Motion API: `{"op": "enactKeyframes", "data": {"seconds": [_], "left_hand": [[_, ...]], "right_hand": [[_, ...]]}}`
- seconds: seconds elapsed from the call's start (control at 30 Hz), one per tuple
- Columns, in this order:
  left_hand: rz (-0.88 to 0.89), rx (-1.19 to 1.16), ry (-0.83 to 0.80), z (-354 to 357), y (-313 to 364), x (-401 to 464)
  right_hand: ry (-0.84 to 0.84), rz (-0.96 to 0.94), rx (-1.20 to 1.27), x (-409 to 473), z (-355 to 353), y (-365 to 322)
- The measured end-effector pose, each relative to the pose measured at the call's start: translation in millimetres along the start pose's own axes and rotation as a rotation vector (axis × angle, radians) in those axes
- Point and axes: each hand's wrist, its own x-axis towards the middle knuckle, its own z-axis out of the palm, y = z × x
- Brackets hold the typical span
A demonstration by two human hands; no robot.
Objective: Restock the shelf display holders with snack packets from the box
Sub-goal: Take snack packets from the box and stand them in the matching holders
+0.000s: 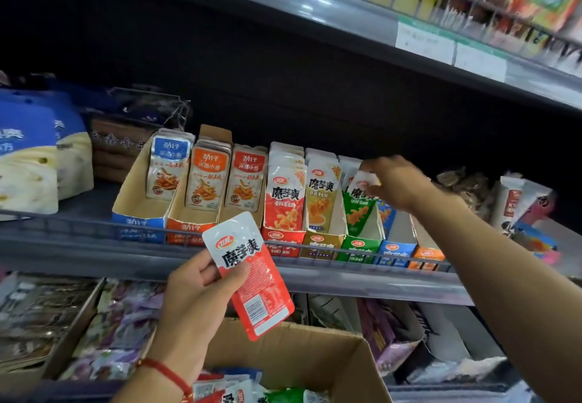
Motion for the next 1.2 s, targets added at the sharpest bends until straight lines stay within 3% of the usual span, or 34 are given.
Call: {"op": "enactKeyframes", "data": {"seconds": [0.13, 0.43, 0.57, 0.63, 0.7, 0.83, 0.9, 1.03, 1.2], "left_hand": [[-0.007, -0.018, -0.002, -2.0, -1.0, 2.2], [0.018, -0.032, -0.023, -1.6, -2.4, 5.2], [0.037, -0.013, -0.022, 0.0, -1.4, 2.8], [0.061, -0.005, -0.017, -0.3, -1.3, 1.7], [0.12, 0.035, -0.002, 0.0, -0.3, -0.4], [0.379, 0.283, 0.032, 5.0, 1.8, -13.0], [0.508, 0.402, -0.028, 8.8, 3.1, -21.0], [0.407, 0.23, -0.161, 2.6, 2.3, -23.8], [0.402, 0.146, 0.002, -14.1, 10.3, -11.9]], "right_hand": [[0.055, 0.03, -0.015, 4.1, 12.6, -7.4], [0.431, 0.001, 0.055, 5.1, 41.4, -0.7], [0.468, 0.053, 0.041, 1.4, 42.2, -10.7], [0.504, 0.013, 0.152, -13.7, 35.2, -33.3], [0.437, -0.111, 0.379, -44.7, 26.1, -67.0], [-0.133, -0.188, 0.83, -118.5, 8.6, -130.8], [-0.245, -0.194, 0.893, -135.1, 7.8, -143.8], [-0.085, -0.122, 0.836, -119.9, -1.3, -131.9], [0.207, -0.023, 0.937, -73.0, -23.2, -92.1]]}}
